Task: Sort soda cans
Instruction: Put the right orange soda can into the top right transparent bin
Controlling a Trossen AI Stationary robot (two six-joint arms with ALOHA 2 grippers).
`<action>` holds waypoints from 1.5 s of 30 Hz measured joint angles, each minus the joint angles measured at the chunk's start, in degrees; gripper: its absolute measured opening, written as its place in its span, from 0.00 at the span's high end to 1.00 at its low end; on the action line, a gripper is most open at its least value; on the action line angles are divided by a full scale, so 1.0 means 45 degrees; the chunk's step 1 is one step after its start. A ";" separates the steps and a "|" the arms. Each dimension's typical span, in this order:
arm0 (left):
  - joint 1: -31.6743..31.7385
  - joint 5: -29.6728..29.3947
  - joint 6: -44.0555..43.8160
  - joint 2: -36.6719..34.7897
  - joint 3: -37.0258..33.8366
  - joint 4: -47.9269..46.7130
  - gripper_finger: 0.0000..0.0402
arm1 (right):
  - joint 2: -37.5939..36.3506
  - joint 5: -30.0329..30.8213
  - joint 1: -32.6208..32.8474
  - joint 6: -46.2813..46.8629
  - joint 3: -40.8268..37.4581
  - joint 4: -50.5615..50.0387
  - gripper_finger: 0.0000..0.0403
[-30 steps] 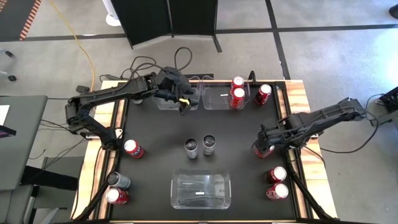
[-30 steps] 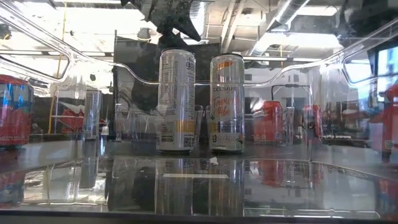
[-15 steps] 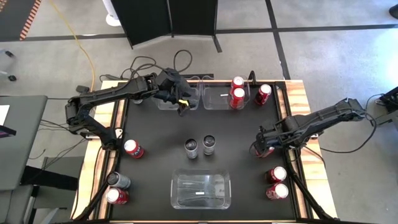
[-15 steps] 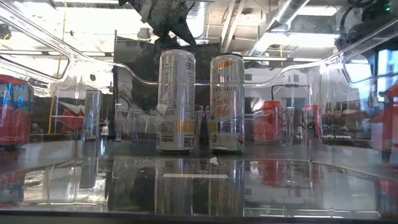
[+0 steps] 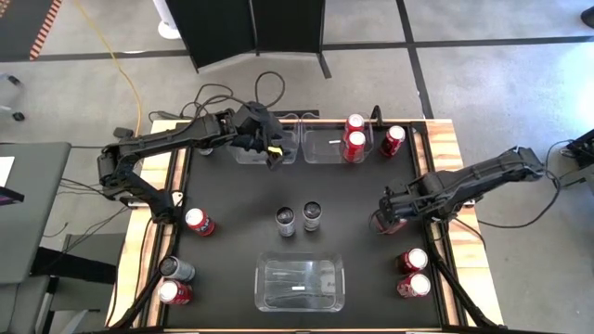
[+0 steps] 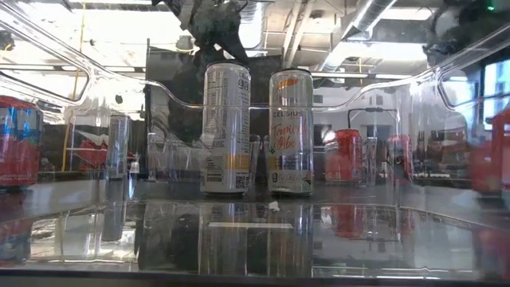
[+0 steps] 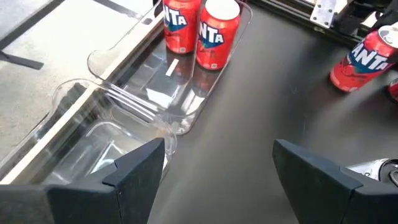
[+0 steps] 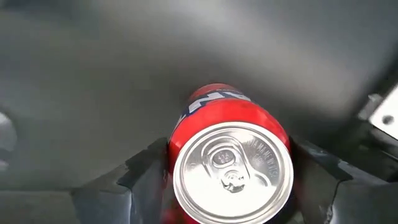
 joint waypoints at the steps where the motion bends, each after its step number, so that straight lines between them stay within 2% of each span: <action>1: 0.0045 -0.0052 0.0000 0.0000 -0.0003 0.0001 0.27 | -0.0020 0.0330 -0.0179 0.0044 0.0180 0.0126 0.31; 5: 0.0394 -0.0201 -0.0005 0.0000 -0.0003 0.0028 0.27 | 0.0048 0.1206 -0.1106 -0.0793 0.0651 0.0789 0.31; 10: 0.0744 -0.0197 -0.0058 -0.0005 0.0002 0.0087 0.27 | 0.0632 0.1589 -0.2561 -0.3202 0.1793 0.1302 0.31; 17: 0.0805 -0.0167 -0.0087 -0.0010 -0.0003 0.0091 0.27 | 0.1974 0.2794 -0.4842 -0.8017 0.4260 0.2764 0.31; 24: 0.0831 -0.0154 -0.0161 -0.0010 -0.0001 -0.0406 0.27 | 0.4154 0.2784 -0.7373 -1.3498 0.6575 0.4641 0.31; 28: 0.0883 -0.0158 -0.0515 -0.0010 -0.0003 -0.1308 0.27 | 0.5649 0.2364 -0.8549 -1.5746 0.7730 0.5119 0.31; 33: 0.0854 -0.0165 -0.1104 -0.0141 -0.0012 -0.2352 0.27 | 0.7333 0.2082 -0.9716 -1.7163 0.8672 0.5331 0.31; 36: 0.0783 -0.0239 -0.1429 -0.0299 -0.0012 -0.2764 0.27 | 0.8095 0.1428 -1.0295 -1.7448 0.8704 0.5266 0.31; 45: 0.0640 -0.1417 -0.2302 -0.1350 -0.0012 -0.2954 0.27 | 0.9814 0.1000 -1.1200 -1.8316 0.8699 0.5548 0.31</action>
